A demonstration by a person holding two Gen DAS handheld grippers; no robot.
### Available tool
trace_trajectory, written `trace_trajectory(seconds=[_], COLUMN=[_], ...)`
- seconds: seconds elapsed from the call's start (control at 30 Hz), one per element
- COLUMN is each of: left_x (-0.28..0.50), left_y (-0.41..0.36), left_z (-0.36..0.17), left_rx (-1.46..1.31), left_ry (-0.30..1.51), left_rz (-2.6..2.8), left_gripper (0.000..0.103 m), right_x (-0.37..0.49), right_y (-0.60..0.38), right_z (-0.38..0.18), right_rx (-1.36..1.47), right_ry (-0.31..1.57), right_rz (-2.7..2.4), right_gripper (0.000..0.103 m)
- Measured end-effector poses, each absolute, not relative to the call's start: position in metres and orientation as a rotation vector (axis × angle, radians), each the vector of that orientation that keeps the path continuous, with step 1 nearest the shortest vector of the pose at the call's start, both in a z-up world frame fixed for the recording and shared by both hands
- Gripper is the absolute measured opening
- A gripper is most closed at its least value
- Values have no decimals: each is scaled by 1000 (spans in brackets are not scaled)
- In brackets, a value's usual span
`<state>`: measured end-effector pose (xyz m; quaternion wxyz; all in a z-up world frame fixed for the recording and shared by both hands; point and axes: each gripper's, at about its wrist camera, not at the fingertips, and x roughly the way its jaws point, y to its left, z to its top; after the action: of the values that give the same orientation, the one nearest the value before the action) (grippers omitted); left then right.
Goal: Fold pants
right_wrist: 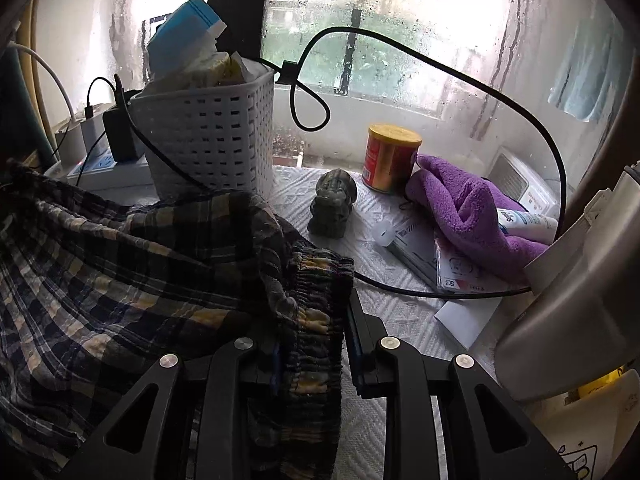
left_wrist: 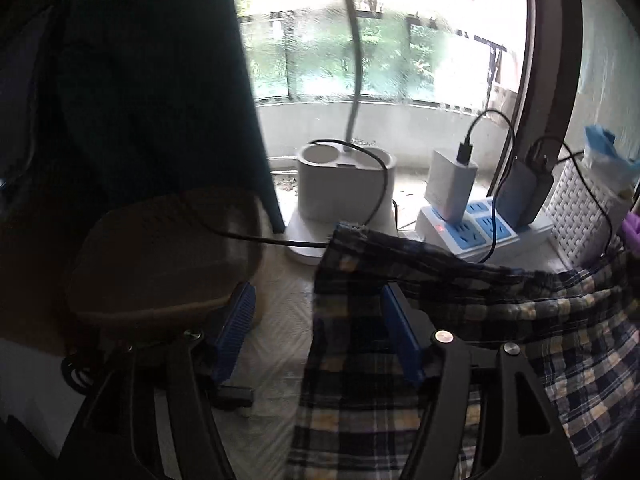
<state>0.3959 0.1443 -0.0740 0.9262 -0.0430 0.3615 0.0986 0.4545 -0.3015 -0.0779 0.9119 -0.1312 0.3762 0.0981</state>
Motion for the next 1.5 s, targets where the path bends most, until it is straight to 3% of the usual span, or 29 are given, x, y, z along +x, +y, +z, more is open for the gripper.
trace_trajectory(seconds=[0.1,0.17,0.23,0.43,0.6,0.7,1.03,1.13,1.17,1.2,1.23,1.27,1.3,1.37,1.5], left_x=[374,357,337,261,187,160,143,140,140,140,140,142,142,142,144], left_y=[151,157,162,168,141,122,84,70,67,68,69,70,69,66,68], left_z=[-63,-55,-50,-45,-53,-69,-111,-112,-112,-111,-110,-109,-109,-109,-103], left_rx=[-118,-133,-141,-184,-190,-163,-134,-57,-45,-50,-60,-69,-71,-60,-89], left_ry=[736,737,746,774,798,842,956,937,936,933,935,940,944,942,907], left_rz=[181,165,159,136,32,-21,-86,-65,-61,-68,-77,-82,-84,-80,-58], left_gripper=[70,72,73,74,84,85,85,74,66,47,41,27,20,9,2], right_x=[454,451,443,411,369,346,286,271,264,259,254,248,245,240,232], right_y=[-302,-304,-310,-325,-336,-342,-367,-373,-376,-378,-379,-379,-378,-375,-364], right_z=[-74,-66,-53,-27,-26,-32,-56,-62,-64,-65,-66,-68,-69,-78,-84], right_rx=[-283,-271,-253,-242,-255,-241,-106,-72,-57,-46,-35,-27,-29,-41,-103], right_ry=[765,745,710,682,698,728,809,822,830,833,837,846,852,874,854], right_rz=[186,195,194,208,246,276,360,366,371,378,391,409,416,425,405], right_gripper=[40,71,80,80,80,80,80,80,80,80,77,69,64,37,26])
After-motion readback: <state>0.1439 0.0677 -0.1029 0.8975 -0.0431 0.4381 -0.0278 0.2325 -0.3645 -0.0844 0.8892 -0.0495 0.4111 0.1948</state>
